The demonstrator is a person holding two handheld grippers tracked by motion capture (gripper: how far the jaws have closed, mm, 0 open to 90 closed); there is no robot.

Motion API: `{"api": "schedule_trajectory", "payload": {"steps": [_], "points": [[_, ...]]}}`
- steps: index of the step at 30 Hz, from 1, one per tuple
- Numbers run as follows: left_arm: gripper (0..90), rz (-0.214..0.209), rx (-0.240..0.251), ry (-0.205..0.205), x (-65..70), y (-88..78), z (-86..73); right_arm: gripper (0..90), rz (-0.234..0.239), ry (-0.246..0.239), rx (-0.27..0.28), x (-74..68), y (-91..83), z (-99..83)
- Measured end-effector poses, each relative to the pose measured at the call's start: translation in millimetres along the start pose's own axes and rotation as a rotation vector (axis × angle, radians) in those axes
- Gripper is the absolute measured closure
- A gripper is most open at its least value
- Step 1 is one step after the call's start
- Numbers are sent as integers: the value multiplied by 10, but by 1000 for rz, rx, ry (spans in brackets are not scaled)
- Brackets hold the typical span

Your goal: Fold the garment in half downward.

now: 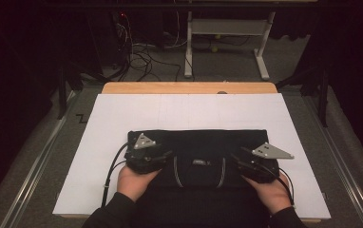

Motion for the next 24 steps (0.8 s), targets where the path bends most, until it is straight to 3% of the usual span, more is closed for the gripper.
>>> {"api": "schedule_trajectory", "payload": {"steps": [6,13,15,17,19,24], "points": [[445,-6,-113,-3,35,322,28,577,3,1,-108,-90,308,41],[447,-3,-177,13,85,483,-28,591,6,-29,-204,-169,514,-55],[465,-15,-175,10,84,493,-32,598,13,-12,-206,-176,535,-67],[539,-38,-174,16,107,500,-43,628,31,0,-210,-174,552,-73],[583,-26,-171,40,147,509,-60,661,43,7,-209,-171,558,-77],[739,-35,-144,35,140,461,-72,788,53,-10,-187,-169,526,-83]]}}
Point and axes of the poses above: each handheld gripper's, and its own axes: y roughly forward along the jaws, z roughly out of its top, x roughly to its right, the point moved 1 cm from there along y, roughly forward along the jaws, and after that the axes turned 5 degrees about -x, right-handed, at the moved point
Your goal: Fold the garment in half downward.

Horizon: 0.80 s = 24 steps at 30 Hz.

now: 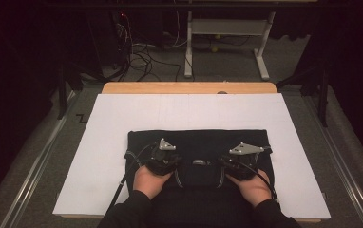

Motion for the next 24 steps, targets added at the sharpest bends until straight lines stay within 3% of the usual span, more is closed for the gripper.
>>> {"api": "schedule_trajectory", "payload": {"steps": [5,9,14,24], "points": [[740,15,121,-3,22,-163,-41,822,-28,-40,82,-49,-125,-23],[740,15,182,8,53,-283,-80,827,-37,-63,145,-84,-241,-55],[739,8,210,31,104,-387,-179,829,-25,-80,212,-140,-387,-106],[739,-32,268,54,198,-602,-398,828,3,-124,270,-318,-617,-241]]}}
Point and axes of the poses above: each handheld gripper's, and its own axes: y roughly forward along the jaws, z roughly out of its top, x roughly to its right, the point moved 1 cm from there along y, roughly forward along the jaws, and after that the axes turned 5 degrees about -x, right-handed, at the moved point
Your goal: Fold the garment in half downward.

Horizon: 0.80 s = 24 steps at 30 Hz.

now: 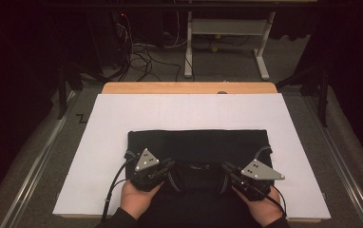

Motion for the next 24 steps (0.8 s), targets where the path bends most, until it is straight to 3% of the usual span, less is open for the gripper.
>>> {"api": "schedule_trajectory", "payload": {"steps": [10,24], "points": [[736,-49,23,23,174,-180,-98,828,20,-11,43,-97,-251,-54],[733,-83,-22,49,416,-305,-311,828,58,-29,40,-259,-516,-253]]}}
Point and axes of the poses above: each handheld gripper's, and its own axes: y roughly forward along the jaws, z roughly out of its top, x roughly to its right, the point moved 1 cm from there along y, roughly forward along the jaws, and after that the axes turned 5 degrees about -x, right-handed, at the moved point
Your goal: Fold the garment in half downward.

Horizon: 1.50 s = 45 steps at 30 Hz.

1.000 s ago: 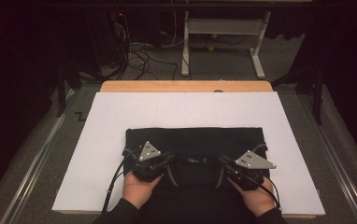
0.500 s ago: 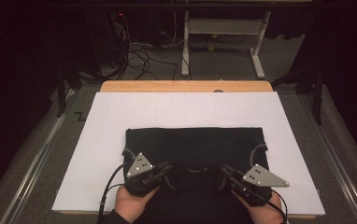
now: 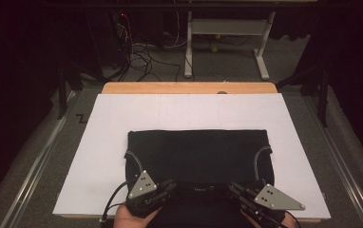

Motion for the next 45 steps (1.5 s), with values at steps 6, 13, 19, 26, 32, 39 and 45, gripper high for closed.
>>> {"api": "schedule_trajectory", "payload": {"steps": [6,13,19,26,32,39,45], "points": [[727,-21,-3,9,91,-60,-69,828,13,-7,-1,-70,-97,-58],[713,-37,-20,29,183,-94,-145,824,29,-8,-14,-137,-181,-131],[631,-61,-5,40,268,-164,-171,772,45,-13,-15,-166,-231,-164],[562,-62,17,36,265,-234,-178,727,37,15,11,-119,-284,-168],[543,-18,5,0,68,-179,-203,642,9,23,7,-79,-248,-181],[501,38,-5,-37,-224,-113,-215,489,-20,62,-25,42,-111,-224],[413,65,11,-59,-403,-119,-211,357,-71,115,-7,192,-46,-201]]}}
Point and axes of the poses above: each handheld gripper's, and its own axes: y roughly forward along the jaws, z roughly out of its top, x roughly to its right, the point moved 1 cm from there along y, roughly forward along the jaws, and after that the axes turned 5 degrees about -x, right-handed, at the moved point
